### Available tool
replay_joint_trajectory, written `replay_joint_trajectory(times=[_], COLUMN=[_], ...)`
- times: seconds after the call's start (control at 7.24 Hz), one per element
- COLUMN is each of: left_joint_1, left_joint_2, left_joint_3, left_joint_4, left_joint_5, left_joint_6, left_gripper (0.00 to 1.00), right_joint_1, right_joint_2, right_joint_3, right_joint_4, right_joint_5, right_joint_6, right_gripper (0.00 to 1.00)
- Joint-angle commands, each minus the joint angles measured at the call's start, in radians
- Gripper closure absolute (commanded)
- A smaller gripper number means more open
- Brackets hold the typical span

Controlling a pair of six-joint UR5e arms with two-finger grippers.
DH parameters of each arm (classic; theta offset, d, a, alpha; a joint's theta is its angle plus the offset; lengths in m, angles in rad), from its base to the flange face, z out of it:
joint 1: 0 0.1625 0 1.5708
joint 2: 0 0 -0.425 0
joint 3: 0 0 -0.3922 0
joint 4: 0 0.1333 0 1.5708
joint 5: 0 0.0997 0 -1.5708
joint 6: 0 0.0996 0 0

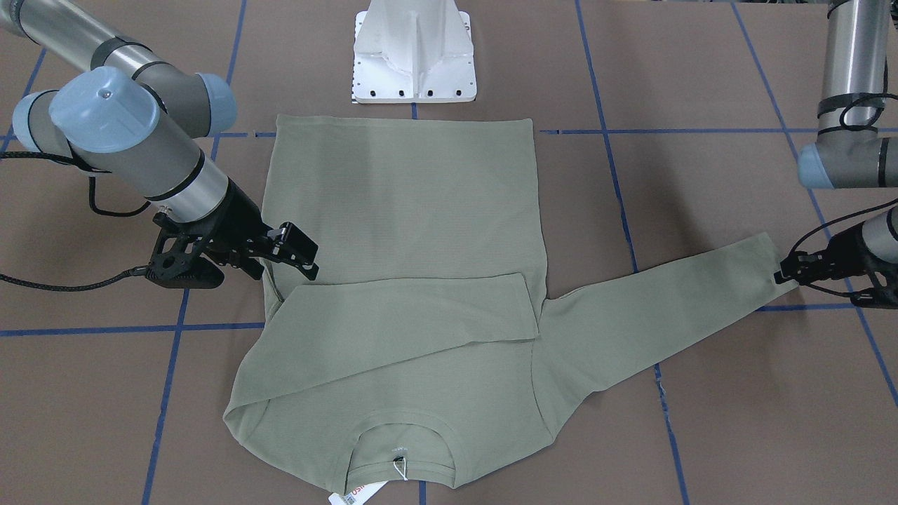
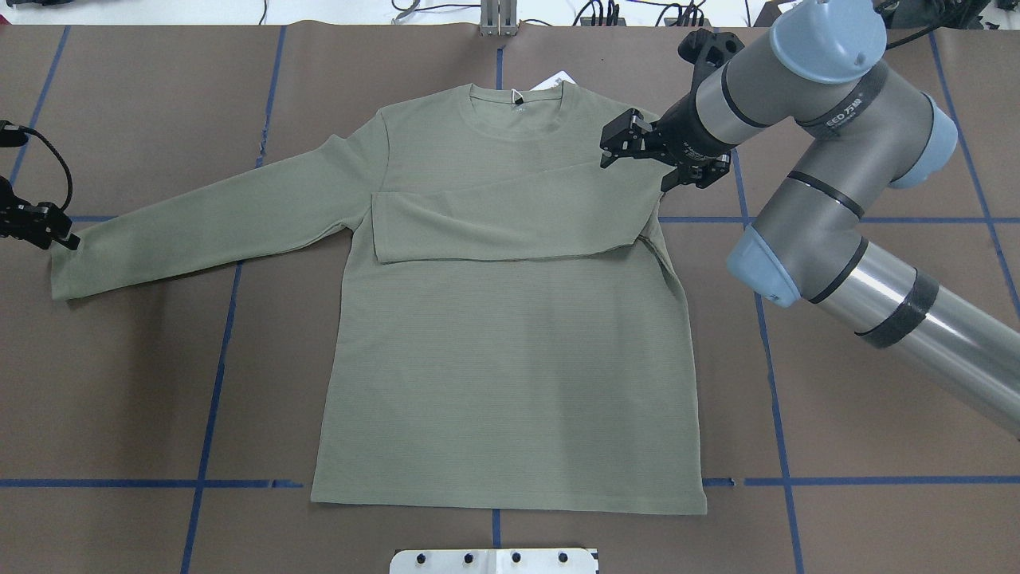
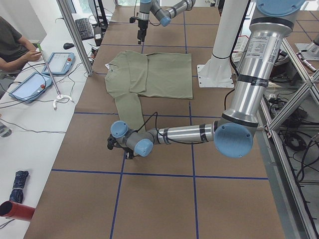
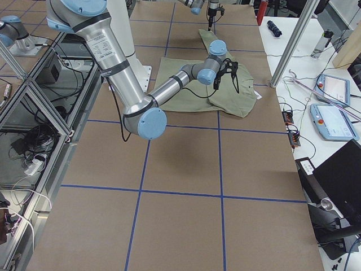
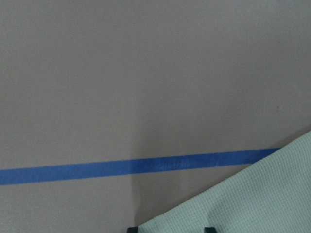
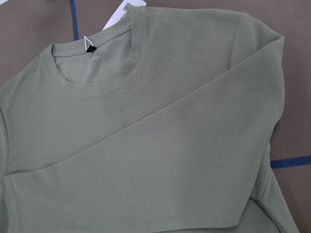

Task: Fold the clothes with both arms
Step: 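Grasp the cuff of the sleeve nearest the left gripper and lift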

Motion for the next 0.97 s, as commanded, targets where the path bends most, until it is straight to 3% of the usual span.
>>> replay_joint_trajectory(times=[0.0, 0.41, 0.55, 0.83], left_joint_1=[0.0, 0.0, 0.0, 0.0], left_joint_2=[0.003, 0.0, -0.002, 0.001], left_joint_3=[0.002, 0.0, 0.0, -0.003], left_joint_4=[0.0, 0.0, 0.0, -0.002], left_joint_5=[0.01, 0.029, 0.03, 0.029], left_joint_6=[0.0, -0.002, 0.0, 0.0], left_gripper=[0.45, 0.48, 0.56, 0.62], right_joint_1=[0.0, 0.0, 0.002, 0.0], right_joint_2=[0.0, 0.0, -0.002, -0.002], right_joint_3=[0.0, 0.0, 0.0, -0.001], right_joint_4=[0.0, 0.0, 0.0, 0.0], right_joint_5=[0.0, 0.0, 0.0, 0.0], right_joint_6=[0.0, 0.0, 0.0, 0.0], right_gripper=[0.0, 0.0, 0.0, 0.0])
